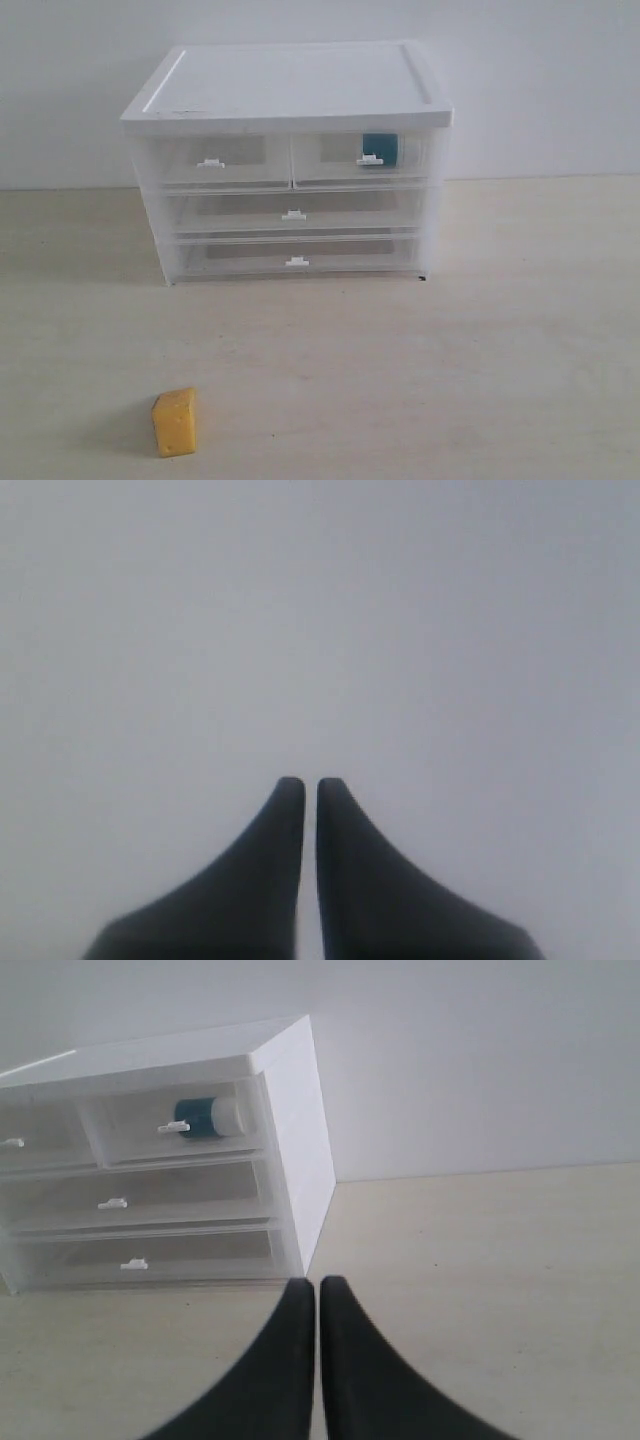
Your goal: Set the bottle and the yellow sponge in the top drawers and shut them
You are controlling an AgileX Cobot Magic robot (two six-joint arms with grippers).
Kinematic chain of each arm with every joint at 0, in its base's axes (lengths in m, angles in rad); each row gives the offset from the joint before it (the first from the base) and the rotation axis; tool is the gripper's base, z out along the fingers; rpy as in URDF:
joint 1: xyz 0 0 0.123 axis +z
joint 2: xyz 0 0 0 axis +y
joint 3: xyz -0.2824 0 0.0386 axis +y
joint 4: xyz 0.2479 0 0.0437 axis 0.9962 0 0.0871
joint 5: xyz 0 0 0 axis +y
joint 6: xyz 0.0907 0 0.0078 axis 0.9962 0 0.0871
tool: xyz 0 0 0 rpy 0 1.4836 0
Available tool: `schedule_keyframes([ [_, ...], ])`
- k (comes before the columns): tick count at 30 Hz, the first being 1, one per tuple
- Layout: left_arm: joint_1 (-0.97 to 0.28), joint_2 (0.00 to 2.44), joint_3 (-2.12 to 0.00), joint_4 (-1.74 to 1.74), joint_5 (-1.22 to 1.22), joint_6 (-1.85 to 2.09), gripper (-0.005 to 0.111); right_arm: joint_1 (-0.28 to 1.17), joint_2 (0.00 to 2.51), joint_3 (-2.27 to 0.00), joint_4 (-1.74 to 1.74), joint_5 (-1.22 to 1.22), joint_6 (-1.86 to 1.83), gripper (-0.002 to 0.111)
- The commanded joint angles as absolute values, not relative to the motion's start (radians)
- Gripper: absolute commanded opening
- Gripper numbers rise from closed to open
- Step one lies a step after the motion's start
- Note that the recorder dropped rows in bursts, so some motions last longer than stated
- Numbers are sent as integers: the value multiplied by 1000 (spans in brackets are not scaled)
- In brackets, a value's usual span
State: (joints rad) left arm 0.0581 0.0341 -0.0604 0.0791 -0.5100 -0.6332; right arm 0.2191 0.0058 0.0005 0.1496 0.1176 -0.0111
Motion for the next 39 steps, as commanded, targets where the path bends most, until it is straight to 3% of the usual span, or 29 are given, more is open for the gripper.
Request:
schedule_keyframes([
  [1,60,182,-151,338,-684,-821,4,222,0,0,148,117,-8,0],
  [6,60,432,-242,520,-699,-982,4,222,0,0,148,117,-8,0],
  [10,60,670,-268,687,-860,-1153,4,221,0,0,148,115,-8,0],
  [18,60,1194,-273,674,-1221,-1253,4,221,0,0,148,113,-8,0],
  [24,9,1512,-337,677,-1221,-1268,4,221,0,0,148,111,-8,0],
  [32,-92,1739,-473,634,-1221,-1305,4,221,0,0,148,111,-8,0],
  [39,-105,1834,-570,609,-1221,-1437,4,221,0,0,148,109,-8,0],
])
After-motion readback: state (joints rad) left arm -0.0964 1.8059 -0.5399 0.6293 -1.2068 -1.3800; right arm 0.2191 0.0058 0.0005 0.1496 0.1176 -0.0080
